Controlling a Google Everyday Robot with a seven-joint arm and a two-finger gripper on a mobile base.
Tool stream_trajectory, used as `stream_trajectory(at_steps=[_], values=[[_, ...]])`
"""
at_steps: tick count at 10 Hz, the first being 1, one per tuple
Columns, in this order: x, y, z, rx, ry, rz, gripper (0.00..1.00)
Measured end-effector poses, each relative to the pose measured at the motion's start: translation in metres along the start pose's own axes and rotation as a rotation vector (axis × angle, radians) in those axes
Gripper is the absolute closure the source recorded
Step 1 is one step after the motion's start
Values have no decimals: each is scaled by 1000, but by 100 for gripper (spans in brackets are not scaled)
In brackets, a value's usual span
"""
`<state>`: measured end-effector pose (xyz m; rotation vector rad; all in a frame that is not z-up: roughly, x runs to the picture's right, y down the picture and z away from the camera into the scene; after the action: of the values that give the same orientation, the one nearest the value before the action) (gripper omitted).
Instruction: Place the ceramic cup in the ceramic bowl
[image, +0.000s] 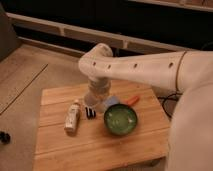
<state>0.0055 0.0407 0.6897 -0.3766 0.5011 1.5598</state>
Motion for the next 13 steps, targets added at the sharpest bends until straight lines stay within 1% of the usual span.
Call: stream_trajectory(at_steps=[1,2,3,4,6,9,11,12,13], values=[[5,-23,-4,31,-2,42,100],[12,-44,2,54,11,88,100],[20,-59,16,70,42,131,100],[28,-72,34,86,86,174,100],[28,-69,36,80,89,177,100],[27,-69,39,81,93,177,100],[22,-79,57,93,105,195,100],[19,-82,63,89,106,203,100],[13,-82,69,74,99,206,100]])
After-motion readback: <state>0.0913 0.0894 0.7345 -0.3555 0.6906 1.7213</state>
